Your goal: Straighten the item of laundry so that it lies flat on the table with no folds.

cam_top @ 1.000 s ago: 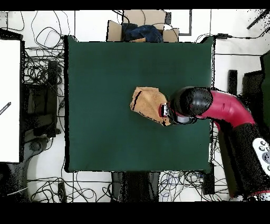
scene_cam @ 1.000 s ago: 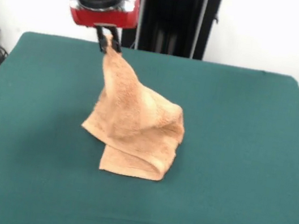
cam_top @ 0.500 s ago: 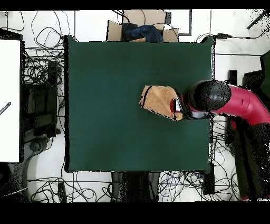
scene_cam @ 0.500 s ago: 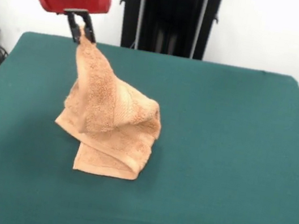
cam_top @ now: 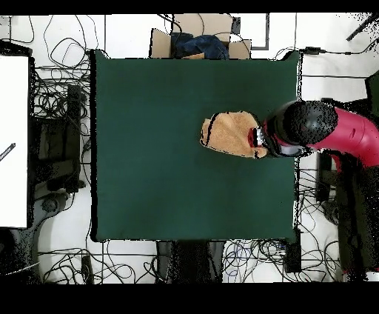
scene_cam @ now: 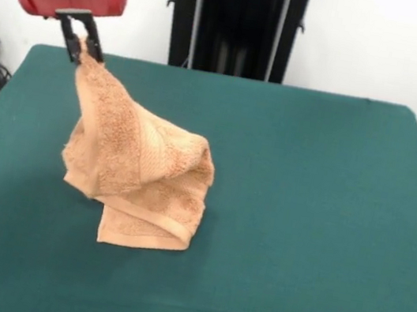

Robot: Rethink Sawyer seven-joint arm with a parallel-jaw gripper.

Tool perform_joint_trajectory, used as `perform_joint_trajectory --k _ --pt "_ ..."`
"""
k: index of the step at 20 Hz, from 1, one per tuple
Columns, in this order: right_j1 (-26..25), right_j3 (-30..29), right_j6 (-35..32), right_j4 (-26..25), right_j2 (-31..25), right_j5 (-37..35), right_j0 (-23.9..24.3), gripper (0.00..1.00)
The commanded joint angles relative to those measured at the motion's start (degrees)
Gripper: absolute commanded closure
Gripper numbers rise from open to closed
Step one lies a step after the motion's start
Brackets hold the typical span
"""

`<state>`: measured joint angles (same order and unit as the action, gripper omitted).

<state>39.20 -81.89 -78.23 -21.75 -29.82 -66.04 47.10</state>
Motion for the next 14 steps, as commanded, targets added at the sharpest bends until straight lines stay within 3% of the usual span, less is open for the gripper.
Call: perform_joint_trajectory --k 1,6,14 --pt "2.8 3.5 10.5 -4.2 -3.4 -1.4 -3.2 1.0" --pt "3.0 2.8 10.9 -3.6 -3.4 -2.2 -3.0 1.0" --pt "2.6 11.5 14.7 -4.8 -3.7 -9.8 -5.1 1.0"
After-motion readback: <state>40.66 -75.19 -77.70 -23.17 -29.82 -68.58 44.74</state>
